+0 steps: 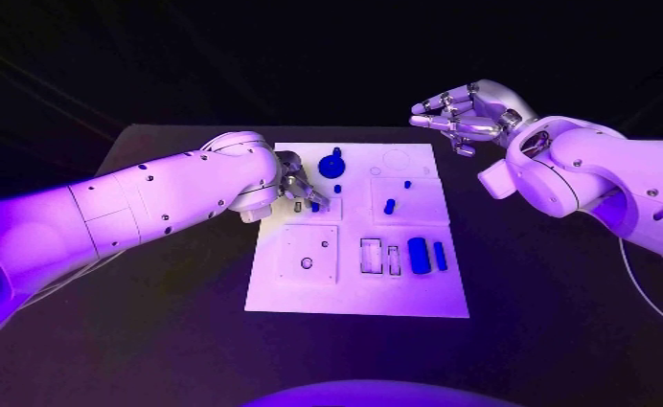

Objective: Assemble the parts on the task board

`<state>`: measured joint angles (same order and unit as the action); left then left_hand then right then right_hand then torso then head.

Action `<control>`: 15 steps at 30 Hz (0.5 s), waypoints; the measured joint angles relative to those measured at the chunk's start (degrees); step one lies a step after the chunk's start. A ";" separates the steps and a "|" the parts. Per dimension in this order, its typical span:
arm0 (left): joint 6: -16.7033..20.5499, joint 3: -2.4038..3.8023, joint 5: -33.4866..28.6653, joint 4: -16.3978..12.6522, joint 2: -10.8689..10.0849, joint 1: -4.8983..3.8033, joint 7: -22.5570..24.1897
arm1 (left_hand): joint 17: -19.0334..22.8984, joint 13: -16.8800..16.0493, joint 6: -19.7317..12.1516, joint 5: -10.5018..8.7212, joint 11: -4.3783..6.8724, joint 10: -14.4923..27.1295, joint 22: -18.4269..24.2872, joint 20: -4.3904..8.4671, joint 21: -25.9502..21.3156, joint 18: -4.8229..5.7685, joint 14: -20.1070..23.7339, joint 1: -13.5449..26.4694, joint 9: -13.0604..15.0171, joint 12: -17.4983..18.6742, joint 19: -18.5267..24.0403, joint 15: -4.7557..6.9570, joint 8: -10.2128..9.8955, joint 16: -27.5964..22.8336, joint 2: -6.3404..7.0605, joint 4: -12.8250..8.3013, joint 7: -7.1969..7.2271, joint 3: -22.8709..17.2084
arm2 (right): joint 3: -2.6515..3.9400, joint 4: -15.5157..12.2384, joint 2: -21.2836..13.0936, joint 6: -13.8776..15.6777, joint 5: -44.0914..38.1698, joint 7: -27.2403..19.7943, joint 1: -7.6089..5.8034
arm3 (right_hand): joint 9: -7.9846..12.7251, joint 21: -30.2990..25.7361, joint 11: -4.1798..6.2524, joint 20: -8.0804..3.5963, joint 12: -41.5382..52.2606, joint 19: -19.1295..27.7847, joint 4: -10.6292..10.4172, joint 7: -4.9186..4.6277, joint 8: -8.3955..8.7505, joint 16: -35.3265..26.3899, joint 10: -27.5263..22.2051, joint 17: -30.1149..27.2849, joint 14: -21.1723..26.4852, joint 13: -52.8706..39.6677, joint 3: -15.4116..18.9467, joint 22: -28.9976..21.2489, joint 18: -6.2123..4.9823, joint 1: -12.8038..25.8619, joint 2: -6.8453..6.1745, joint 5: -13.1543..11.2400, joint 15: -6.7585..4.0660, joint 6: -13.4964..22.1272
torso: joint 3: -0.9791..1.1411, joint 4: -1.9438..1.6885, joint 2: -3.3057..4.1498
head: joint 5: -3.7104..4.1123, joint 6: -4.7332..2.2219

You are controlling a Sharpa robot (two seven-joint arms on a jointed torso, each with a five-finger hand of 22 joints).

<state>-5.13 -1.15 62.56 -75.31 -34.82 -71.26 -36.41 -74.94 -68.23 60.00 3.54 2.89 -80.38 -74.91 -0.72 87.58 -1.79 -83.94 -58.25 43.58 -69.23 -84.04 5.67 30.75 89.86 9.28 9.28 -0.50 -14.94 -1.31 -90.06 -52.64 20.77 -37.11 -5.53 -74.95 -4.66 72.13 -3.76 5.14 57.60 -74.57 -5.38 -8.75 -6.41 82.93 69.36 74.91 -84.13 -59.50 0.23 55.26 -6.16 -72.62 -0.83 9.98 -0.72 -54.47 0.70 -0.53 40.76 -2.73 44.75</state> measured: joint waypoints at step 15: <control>1.56 1.33 -0.44 -1.88 -1.94 -0.05 -0.56 | 0.01 0.01 -0.33 -0.47 0.01 0.02 0.00 0.41 0.00 -0.01 0.06 -1.00 0.71 0.00 0.00 0.28 0.45 0.00 -1.76 5.18 0.10 11.41 | -0.01 0.48 0.06 -0.01 0.18 -0.19 0.00 | 0.06 -0.25 0.00 0.20 0.00 0.20 -0.24 0.03 0.00 -0.23 -0.41 0.04 0.00 0.10 0.24 -0.32 0.01 0.00 0.00 0.00 0.00 0.38 | 0.00 0.05 0.00 | -0.07 -0.27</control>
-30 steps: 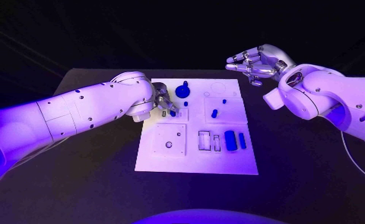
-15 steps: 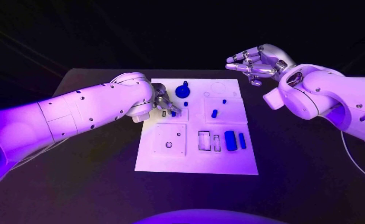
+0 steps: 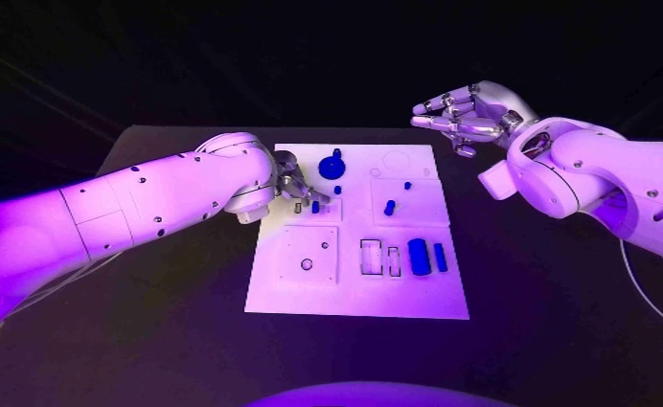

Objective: Assemble the parts on the task board

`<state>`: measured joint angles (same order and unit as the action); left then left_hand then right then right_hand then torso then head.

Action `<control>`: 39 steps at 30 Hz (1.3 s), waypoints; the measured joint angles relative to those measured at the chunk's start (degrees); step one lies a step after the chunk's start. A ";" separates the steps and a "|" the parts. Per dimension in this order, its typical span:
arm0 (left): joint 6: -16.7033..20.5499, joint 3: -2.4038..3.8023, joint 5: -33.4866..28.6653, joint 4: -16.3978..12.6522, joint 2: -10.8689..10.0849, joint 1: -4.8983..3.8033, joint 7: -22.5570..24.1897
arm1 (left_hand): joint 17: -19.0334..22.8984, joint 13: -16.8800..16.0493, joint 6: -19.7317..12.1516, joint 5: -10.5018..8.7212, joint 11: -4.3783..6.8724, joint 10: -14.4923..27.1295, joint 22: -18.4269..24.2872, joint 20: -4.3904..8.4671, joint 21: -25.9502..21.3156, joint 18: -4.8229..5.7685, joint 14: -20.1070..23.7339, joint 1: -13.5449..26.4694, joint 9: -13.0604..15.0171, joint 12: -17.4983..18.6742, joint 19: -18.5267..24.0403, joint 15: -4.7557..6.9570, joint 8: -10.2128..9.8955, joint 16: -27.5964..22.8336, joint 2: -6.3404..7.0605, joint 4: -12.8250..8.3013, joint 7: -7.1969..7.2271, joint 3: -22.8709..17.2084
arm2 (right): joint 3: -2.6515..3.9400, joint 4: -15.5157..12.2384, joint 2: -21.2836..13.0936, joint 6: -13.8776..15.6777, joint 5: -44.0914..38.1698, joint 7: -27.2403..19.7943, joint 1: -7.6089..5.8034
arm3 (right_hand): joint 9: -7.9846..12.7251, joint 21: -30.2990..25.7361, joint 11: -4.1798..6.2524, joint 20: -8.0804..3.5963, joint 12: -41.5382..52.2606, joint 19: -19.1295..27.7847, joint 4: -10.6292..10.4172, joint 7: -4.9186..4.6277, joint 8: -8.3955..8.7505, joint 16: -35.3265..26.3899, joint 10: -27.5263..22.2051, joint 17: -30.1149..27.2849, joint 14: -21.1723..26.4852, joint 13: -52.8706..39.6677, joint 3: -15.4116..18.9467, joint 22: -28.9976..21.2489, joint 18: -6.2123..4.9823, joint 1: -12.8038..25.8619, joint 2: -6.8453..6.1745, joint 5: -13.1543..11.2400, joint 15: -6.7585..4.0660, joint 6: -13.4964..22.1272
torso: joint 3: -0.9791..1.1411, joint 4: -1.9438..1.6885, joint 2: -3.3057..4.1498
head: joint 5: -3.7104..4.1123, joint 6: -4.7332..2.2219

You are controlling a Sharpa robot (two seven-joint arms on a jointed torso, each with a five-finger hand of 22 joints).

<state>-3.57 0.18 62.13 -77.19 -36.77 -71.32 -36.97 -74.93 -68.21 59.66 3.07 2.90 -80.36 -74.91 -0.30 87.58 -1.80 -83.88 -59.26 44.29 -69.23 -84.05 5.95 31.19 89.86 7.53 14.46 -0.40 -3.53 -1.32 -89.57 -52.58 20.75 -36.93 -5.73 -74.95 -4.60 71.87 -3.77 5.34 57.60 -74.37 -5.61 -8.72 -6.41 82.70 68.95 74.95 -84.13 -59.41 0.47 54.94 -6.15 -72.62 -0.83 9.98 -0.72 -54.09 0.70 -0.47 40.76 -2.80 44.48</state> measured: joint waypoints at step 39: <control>-10.78 -0.71 -0.77 24.82 10.55 -6.43 3.01 | 0.02 4.86 -2.83 0.00 -1.87 3.87 0.00 -1.25 -2.16 -0.01 -0.10 -6.69 -6.35 4.21 0.01 -1.37 -6.27 0.00 -5.19 1.95 -2.46 7.14 | -0.13 1.66 1.36 -0.05 0.29 -0.17 0.11 | -0.01 0.01 0.00 0.00 0.00 0.00 0.00 0.00 0.00 0.00 0.01 -0.03 0.00 0.04 0.32 -0.10 0.00 0.23 0.23 0.00 0.00 0.00 | -0.34 0.35 0.76 | -0.85 -1.56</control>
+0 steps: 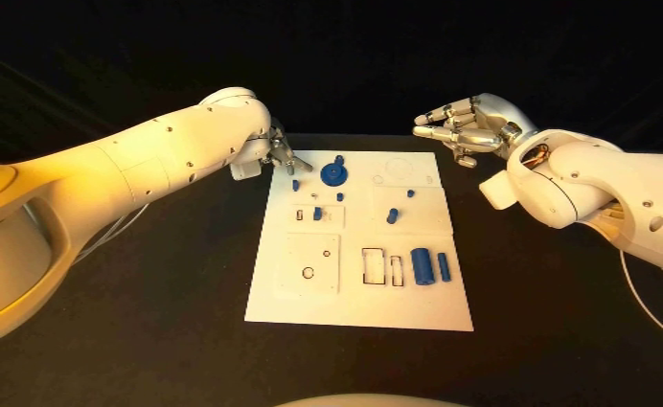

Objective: Assemble the parts on the task board

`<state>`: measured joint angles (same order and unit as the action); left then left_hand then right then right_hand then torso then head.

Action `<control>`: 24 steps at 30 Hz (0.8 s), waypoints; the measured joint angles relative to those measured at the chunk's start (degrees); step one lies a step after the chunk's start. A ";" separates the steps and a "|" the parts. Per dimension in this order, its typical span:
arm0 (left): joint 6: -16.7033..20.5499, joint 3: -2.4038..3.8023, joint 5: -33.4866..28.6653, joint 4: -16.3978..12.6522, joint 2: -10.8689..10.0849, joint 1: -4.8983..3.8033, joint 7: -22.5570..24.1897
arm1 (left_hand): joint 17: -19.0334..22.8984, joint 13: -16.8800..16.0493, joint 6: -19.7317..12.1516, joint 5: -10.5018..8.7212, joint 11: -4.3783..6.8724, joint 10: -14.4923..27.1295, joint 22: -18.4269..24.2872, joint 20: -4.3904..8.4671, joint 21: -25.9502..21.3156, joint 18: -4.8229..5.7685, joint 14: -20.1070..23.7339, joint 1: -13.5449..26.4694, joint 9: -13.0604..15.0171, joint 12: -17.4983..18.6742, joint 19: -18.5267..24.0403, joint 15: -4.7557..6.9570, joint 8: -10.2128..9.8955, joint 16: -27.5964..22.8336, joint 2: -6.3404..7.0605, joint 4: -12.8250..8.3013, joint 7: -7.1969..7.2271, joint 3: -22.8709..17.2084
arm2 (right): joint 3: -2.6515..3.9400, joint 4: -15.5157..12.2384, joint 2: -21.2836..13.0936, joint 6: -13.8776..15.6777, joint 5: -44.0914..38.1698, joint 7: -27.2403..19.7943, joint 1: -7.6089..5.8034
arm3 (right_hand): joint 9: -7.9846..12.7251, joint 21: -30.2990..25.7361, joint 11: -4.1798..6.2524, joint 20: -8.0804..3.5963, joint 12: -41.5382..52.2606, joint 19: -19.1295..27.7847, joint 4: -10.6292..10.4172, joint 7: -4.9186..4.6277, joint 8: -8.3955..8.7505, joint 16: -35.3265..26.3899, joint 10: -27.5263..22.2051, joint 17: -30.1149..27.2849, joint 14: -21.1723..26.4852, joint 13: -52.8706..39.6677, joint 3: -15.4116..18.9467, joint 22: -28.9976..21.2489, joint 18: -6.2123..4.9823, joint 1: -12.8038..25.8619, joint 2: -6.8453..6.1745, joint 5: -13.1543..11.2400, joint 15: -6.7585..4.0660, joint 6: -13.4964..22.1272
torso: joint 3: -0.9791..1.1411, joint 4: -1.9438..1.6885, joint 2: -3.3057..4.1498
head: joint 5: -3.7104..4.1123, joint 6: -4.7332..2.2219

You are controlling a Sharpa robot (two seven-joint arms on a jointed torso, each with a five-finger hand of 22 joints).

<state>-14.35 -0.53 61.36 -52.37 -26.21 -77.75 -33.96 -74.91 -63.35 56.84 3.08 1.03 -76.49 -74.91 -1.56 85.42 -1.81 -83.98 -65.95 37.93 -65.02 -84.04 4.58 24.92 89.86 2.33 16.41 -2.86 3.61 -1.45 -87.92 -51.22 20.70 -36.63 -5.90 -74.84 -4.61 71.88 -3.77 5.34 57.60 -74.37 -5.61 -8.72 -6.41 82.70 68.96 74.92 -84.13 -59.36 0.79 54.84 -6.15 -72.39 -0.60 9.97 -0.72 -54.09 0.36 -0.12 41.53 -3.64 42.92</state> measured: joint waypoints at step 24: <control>-2.73 -0.15 1.85 0.89 0.42 0.80 1.95 | 0.01 -0.21 1.24 0.00 0.41 -0.40 0.00 0.01 0.00 0.01 0.00 -0.91 -0.25 -0.25 0.00 0.00 0.60 0.00 -0.91 -0.39 0.44 0.55 | 0.00 0.16 0.10 -0.09 0.02 -0.06 0.02 | 0.00 0.01 0.00 0.00 0.00 0.00 0.00 -0.16 0.00 0.00 0.00 -0.01 0.00 0.00 0.00 0.00 0.00 0.00 0.00 0.00 0.00 0.16 | 0.06 0.02 -0.09 | -0.33 0.49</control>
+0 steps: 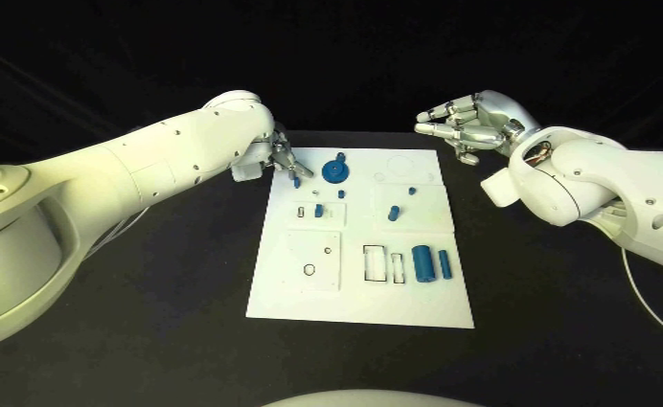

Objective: Assemble the parts on the task board

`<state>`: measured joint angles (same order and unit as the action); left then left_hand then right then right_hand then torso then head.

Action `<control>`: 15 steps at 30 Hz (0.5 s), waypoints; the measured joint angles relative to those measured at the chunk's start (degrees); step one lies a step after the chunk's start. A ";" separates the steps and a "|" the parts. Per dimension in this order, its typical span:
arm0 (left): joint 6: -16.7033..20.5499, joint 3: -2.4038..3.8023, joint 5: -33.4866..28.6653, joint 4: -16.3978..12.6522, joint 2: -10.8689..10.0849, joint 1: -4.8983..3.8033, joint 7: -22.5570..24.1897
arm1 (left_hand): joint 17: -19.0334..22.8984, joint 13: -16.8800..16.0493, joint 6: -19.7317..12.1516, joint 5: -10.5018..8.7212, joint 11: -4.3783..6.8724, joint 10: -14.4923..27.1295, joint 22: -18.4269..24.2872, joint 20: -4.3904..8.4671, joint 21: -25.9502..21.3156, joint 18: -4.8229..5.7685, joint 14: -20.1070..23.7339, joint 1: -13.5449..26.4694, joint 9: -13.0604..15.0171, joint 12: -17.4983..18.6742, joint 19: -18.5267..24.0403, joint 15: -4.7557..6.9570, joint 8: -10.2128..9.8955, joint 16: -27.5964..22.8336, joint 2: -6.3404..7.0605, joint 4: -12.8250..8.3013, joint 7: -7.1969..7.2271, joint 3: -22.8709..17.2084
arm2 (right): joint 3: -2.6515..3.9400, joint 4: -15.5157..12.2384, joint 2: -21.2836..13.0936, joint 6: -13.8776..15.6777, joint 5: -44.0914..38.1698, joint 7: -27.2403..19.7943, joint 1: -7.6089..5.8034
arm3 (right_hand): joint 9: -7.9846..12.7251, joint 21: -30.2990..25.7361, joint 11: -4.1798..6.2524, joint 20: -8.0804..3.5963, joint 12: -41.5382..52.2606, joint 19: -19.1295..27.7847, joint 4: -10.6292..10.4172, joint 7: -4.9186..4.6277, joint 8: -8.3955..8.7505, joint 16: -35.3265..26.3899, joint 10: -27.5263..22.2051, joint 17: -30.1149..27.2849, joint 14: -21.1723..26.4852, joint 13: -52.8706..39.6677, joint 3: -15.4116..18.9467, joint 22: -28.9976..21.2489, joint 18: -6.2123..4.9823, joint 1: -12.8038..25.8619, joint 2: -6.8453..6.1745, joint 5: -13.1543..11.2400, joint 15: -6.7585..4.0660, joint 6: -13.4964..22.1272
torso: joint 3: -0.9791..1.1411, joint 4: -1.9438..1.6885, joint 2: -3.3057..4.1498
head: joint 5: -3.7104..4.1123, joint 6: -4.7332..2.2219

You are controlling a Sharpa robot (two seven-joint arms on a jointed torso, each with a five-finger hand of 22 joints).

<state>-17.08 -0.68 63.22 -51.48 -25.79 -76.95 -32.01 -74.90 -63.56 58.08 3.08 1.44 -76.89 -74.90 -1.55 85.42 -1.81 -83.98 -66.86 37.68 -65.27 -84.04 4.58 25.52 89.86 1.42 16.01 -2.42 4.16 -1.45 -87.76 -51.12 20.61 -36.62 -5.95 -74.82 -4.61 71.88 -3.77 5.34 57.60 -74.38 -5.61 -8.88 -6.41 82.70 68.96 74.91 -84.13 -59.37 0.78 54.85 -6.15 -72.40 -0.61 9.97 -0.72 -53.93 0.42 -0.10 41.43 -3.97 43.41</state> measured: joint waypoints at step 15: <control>-1.27 0.00 -0.49 -0.71 -0.64 0.01 -0.29 | 0.00 -0.26 0.47 0.00 0.20 -0.20 0.00 0.00 0.24 0.00 0.00 -0.15 0.29 -0.30 0.00 0.00 0.67 0.00 -0.59 0.10 0.08 0.41 | -0.02 0.20 0.11 -0.02 0.01 0.00 0.02 | 0.00 0.02 0.00 0.00 0.00 0.00 -0.16 0.00 0.00 0.00 0.00 -0.01 0.00 0.00 0.16 0.00 0.00 0.00 0.00 0.00 0.00 0.00 | 0.00 -0.02 -0.01 | -0.39 0.13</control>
<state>-18.35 -0.68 62.73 -52.19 -26.43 -76.94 -32.30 -74.90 -63.82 58.55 3.08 1.64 -77.09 -74.90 -1.55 85.66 -1.80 -83.97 -67.01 37.97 -65.57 -84.04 4.59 26.19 89.86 0.83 16.11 -2.34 4.57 -1.47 -87.56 -51.02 20.59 -36.61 -5.96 -74.79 -4.61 71.91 -3.77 5.34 57.60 -74.38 -5.77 -8.88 -6.41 82.70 68.96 74.90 -84.13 -59.37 0.94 54.85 -6.15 -72.40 -0.61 9.97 -0.72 -53.93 0.42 -0.12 41.43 -4.36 43.54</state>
